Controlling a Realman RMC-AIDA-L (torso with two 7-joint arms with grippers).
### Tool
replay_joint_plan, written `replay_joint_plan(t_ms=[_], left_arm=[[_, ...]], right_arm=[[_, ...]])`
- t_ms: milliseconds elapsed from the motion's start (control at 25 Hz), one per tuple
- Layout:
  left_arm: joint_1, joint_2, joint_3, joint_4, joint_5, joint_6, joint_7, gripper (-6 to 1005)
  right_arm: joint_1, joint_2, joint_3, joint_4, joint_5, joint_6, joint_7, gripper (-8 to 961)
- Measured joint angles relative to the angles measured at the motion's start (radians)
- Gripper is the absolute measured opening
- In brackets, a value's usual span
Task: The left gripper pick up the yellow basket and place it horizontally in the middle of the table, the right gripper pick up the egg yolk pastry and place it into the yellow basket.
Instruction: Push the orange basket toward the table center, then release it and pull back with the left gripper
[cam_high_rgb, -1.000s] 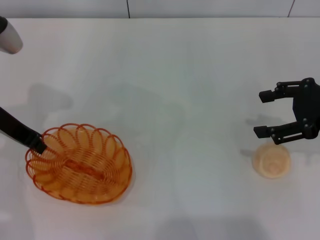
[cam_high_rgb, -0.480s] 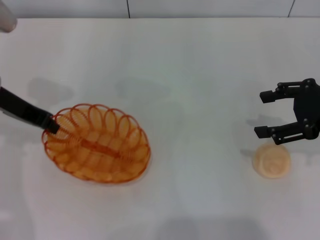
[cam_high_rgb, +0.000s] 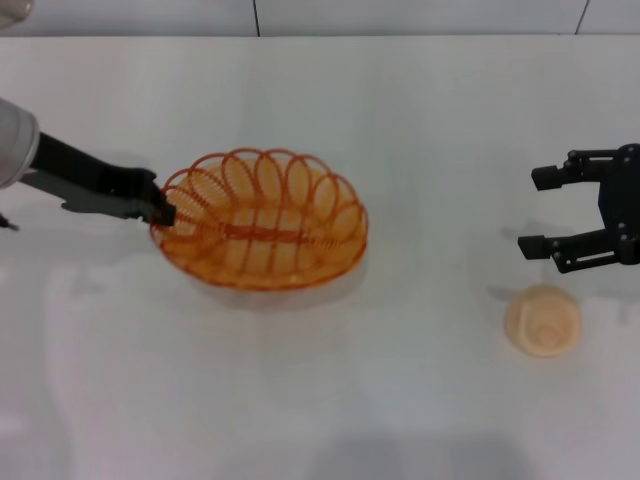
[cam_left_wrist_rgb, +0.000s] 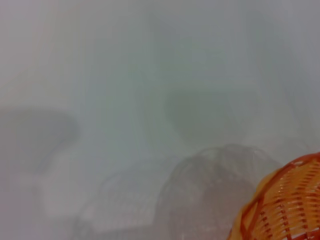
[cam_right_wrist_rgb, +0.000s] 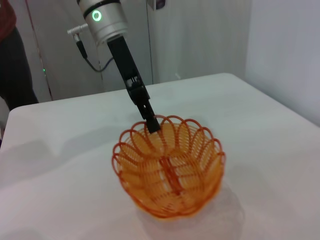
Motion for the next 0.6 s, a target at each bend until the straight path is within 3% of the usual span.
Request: replay_joint_plan(t_ms=[600], left_arm=[[-0.056, 0.001, 0.000, -0.132, -0.024, -0.100, -0.158, 88]], right_arm=[[-0.002, -0.001, 0.013, -0.009, 0.016, -0.027, -0.029, 839]])
